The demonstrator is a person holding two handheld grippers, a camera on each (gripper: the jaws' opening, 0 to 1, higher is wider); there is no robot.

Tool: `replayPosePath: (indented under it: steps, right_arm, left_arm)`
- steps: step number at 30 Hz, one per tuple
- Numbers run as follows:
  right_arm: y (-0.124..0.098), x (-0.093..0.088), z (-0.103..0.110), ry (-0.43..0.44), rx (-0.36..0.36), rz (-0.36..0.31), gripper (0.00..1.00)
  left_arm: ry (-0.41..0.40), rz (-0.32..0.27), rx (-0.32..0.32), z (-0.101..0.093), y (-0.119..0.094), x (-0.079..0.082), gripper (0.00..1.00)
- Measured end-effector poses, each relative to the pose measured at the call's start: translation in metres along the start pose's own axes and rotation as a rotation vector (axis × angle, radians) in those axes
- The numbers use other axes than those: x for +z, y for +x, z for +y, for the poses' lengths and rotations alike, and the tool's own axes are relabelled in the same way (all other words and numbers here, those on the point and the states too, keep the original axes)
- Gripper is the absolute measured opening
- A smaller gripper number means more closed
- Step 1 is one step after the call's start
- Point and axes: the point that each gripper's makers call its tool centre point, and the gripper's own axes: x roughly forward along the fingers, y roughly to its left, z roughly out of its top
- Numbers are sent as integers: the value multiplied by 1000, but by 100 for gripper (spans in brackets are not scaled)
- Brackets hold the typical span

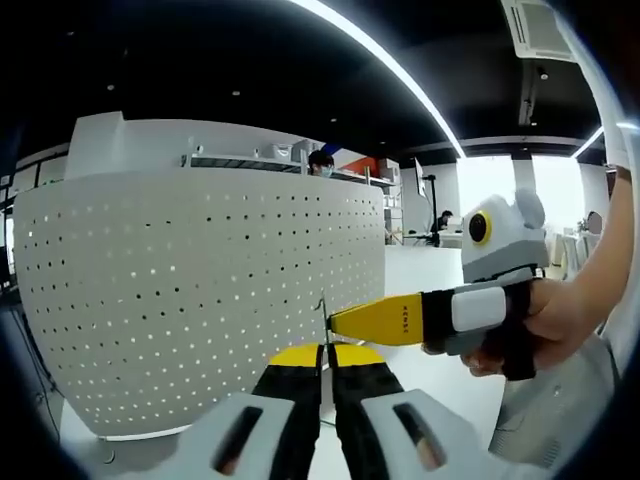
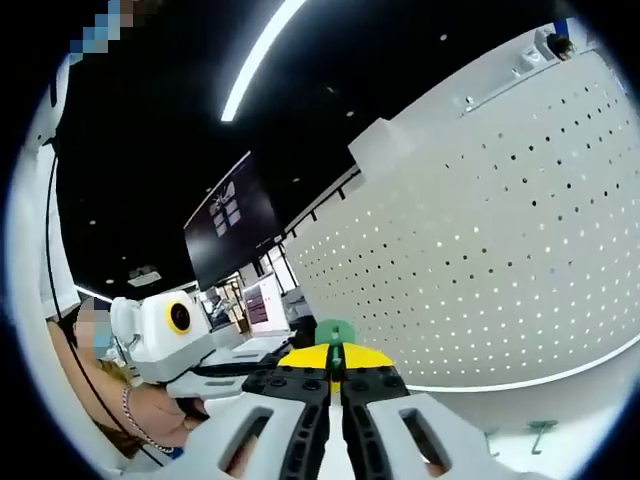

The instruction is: Insert the hook assembly into the mounting plate slot until the hook locks in place.

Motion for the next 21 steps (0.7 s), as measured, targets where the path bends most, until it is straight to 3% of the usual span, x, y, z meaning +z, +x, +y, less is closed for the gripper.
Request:
replayPosePath:
  steps: [8,13,16,19,21]
  right_arm:
    - [-1,-1,2,17,2,13,0]
    - [-2,-1,2,14,-4,19,0]
    - [-2,1,3,9,0,16,0]
    - [-2,2,2,12,0,16,0]
    - [-3,2,2,19,-2,12,0]
  left_arm:
    - [-8,-11,-4,0,-3,1,4]
    - [-15,18,-11,-1,-1,-5,5]
    - [-15,46,-16,-3,0,-11,13]
    - [-18,49,-14,-3,0,-13,26]
    - [-40,82,-6,-2,1,-20,35]
